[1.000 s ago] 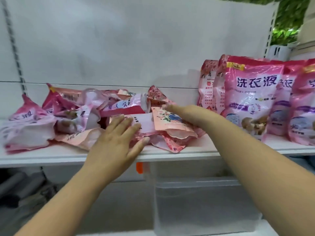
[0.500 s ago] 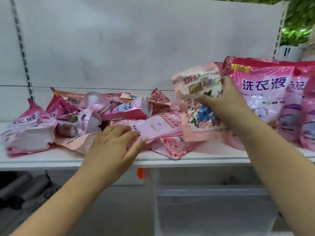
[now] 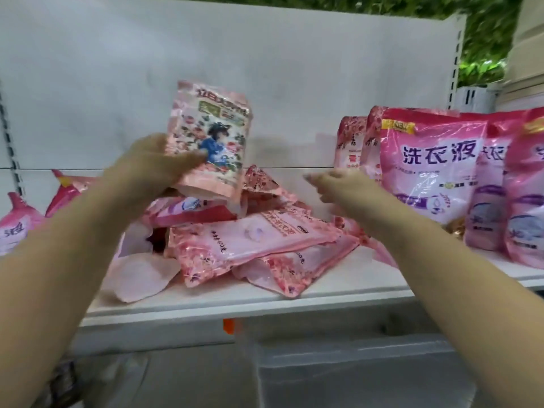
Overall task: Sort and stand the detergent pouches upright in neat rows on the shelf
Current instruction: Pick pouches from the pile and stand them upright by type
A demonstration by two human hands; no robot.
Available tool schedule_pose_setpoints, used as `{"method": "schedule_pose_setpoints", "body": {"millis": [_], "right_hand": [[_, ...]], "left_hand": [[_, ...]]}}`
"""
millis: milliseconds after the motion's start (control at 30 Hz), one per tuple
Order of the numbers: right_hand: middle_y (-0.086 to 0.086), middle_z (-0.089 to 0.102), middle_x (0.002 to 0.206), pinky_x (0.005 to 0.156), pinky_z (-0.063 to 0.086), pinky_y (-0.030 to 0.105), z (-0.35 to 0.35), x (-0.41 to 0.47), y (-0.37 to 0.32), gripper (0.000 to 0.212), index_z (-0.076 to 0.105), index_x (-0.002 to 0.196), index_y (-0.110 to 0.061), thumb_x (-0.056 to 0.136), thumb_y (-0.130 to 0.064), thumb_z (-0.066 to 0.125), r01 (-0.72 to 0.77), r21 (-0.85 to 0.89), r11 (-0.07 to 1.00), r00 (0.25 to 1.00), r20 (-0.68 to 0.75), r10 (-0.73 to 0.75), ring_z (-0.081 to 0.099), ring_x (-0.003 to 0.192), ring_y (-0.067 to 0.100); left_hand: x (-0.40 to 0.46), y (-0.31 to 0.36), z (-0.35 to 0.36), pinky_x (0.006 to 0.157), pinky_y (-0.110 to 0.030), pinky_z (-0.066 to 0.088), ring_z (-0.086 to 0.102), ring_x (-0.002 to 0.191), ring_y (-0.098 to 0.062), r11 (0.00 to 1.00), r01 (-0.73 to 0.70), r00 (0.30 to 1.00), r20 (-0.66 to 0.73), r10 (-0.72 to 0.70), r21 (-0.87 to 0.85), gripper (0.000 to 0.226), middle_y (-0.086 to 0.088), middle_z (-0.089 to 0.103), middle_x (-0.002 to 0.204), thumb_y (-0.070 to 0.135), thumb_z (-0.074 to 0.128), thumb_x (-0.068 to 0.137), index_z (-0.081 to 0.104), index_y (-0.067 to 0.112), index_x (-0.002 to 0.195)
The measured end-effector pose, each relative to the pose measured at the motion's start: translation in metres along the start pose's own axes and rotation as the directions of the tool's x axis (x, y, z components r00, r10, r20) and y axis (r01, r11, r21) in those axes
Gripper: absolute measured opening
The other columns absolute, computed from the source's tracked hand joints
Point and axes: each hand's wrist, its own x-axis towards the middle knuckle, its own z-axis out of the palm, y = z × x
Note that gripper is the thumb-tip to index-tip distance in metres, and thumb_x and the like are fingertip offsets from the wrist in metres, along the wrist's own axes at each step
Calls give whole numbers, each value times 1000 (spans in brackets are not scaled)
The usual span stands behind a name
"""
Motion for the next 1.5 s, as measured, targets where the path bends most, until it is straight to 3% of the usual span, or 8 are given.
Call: {"method": "schedule_pose_setpoints", "body": {"millis": [167,333,567,833,967,1133,1367,1500], "right_hand": [[12,35,147,105,29,34,23,11,32,75,34,140,-9,87,-62,39,-138,-399,906,953,196,231,38,130,28],[8,55,126,88,43,29,29,28,42,66,50,125,-12,76,-54,63,-155,-246,957,971,139,193,53,109,26],[-2,57,74,52,41,19,23,26,27,30,46,67,-21,78,-6,70,249,58,967,961,-142,-239,53,66,14],[-12,61,58,53,48,9,-6,-5,-53,32,48,73,-25,74,-7,74,706,160,690,702,-284,-653,63,56,-4],[-10,58,65,57,51,14,-10,5,-85,35,44,72,-26,73,-10,75,781,43,624,605,-305,-736,62,58,-3],[-14,49,73,65,48,15,-4,13,-96,34,41,73,-30,75,-19,73,803,-7,595,544,-398,-738,50,67,-1],[6,57,116,79,53,36,3,31,-33,48,46,119,-15,83,-46,58,241,147,959,967,-119,-225,59,94,20],[9,53,127,96,43,38,26,26,18,68,43,130,-11,82,-59,50,1,-151,989,995,95,13,52,107,21]], "left_hand": [[45,-23,-20,69,-33,45,56,83,-32,856,99,990,-133,-36,508,47,-17,61,102,31,65,83,53,4,120],[48,-46,-23,102,-38,26,36,128,-38,534,31,975,-144,172,845,59,-25,44,135,46,52,88,45,12,135],[16,-36,-19,89,-35,37,53,106,-31,727,-157,987,137,87,668,68,-13,62,102,72,28,80,63,16,95],[-42,-11,13,101,-25,28,40,117,-2,811,-376,910,344,231,448,124,12,37,143,98,29,38,21,35,144],[-45,1,16,88,-44,50,62,88,-20,954,-225,967,166,193,200,111,1,54,122,71,70,45,16,46,139],[-38,23,5,57,-17,53,65,68,2,935,-309,951,40,306,174,92,13,61,95,48,70,48,39,36,134],[7,42,-19,80,-39,47,54,105,-33,886,-197,917,-242,318,419,97,-15,42,140,37,73,74,7,36,146],[42,30,-13,73,-38,45,56,96,-35,794,-107,932,-218,290,599,95,-21,50,126,45,65,80,1,26,147]]}}
